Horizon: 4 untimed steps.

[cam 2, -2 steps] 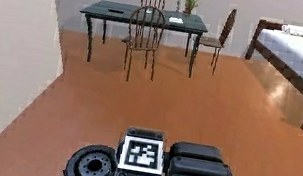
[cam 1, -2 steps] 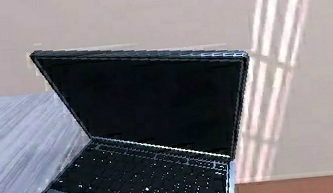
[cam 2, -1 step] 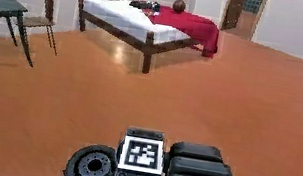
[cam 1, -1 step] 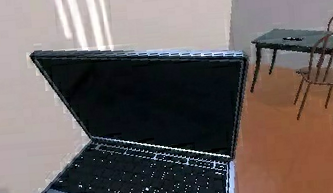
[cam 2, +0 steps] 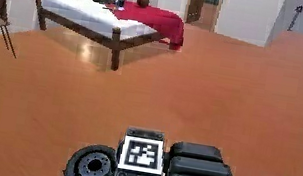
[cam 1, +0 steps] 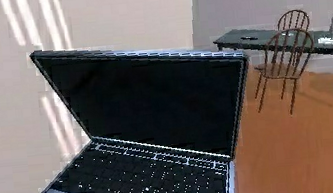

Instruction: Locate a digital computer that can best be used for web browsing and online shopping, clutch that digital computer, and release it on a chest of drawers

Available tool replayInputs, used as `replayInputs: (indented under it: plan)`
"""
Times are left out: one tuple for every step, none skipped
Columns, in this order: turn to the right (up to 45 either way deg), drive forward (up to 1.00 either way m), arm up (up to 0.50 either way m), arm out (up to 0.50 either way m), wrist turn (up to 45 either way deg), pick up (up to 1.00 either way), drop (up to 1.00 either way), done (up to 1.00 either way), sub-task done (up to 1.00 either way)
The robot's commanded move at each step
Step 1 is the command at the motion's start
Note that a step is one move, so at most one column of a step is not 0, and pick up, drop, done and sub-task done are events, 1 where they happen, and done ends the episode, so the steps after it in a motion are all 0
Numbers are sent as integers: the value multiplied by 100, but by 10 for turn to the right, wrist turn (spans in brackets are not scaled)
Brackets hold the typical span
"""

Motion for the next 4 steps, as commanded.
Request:
replayInputs:
  plan:
    - [450,0,0,0,0,0,0,0,0]
    - [450,0,0,0,0,0,0,0,0]
    - [450,0,0,0,0,0,0,0,0]
    - [150,0,0,0,0,0,0,0,0]
